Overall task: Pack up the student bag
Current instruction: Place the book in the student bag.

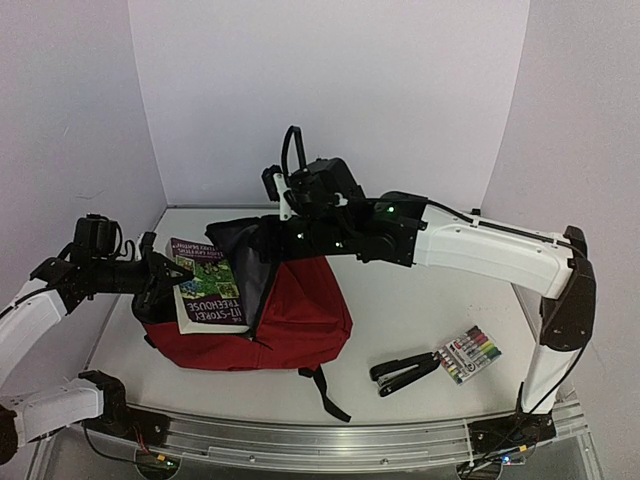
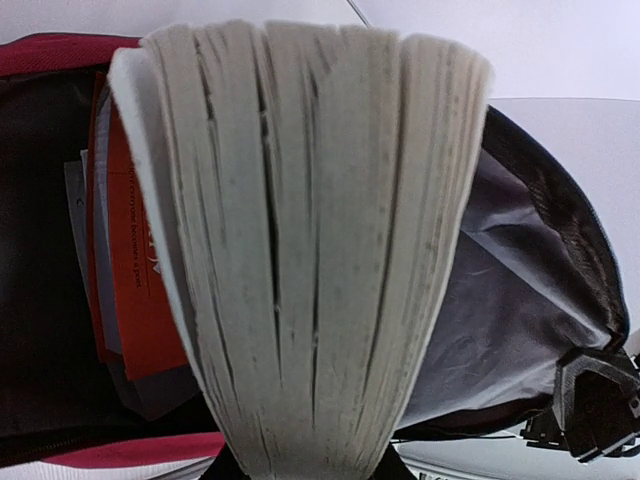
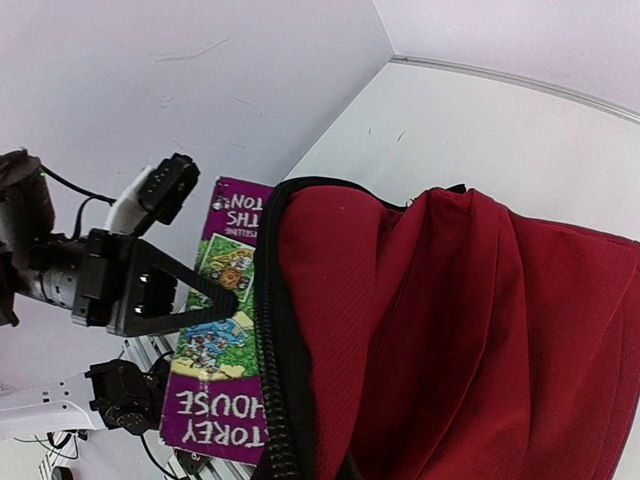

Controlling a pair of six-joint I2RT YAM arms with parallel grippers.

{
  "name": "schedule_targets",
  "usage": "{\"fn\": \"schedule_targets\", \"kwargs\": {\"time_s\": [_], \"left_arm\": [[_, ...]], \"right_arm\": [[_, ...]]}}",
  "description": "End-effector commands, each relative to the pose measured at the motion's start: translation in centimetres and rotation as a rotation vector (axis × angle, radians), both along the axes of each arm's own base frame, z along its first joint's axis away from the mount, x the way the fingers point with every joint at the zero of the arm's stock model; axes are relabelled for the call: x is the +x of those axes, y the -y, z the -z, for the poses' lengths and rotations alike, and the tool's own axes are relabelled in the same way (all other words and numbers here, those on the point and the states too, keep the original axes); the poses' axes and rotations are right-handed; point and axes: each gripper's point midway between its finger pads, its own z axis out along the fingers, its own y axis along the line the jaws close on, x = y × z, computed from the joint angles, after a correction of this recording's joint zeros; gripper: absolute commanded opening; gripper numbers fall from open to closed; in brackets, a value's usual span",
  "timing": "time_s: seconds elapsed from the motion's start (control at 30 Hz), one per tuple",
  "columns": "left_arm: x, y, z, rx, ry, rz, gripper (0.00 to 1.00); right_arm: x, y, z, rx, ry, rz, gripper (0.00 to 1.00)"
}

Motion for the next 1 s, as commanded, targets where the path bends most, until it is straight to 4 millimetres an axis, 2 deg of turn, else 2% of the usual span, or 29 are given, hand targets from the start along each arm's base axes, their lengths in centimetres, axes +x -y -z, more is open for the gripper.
{"fn": "schedule_targets", "kwargs": {"time_s": [0.0,0.3,0.53,0.63,0.83,0.97], "left_arm": [[1.6,1.5,-3.0,-0.103,0.161,0.063,0.00],[3.3,2.6,-1.5,-0.171,0.161,0.084,0.00],[5.1,3.1,-1.6,-0.166,0.216,0.067,0.00],[5.6,4.3,-1.2,-0.170,0.206,0.083,0.00],[5.6,8.3,0.8,-0.106,0.178,0.138,0.00],[6.4,9.5,1.6,-0.078,0.174,0.122,0.02]], "right_arm": [[-1.1,0.9,-7.9,0.188,0.079,-0.029,0.00],[-1.1,0.3,-7.5,0.197,0.075,-0.044,0.00],[-1.1,-0.3,-6.9,0.197,0.067,-0.056,0.00],[-0.9,-0.5,-6.6,0.196,0.061,-0.051,0.00],[0.0,-0.7,-6.4,0.212,0.058,0.002,0.00],[0.3,-1.4,-5.7,0.217,0.049,0.008,0.00]]}}
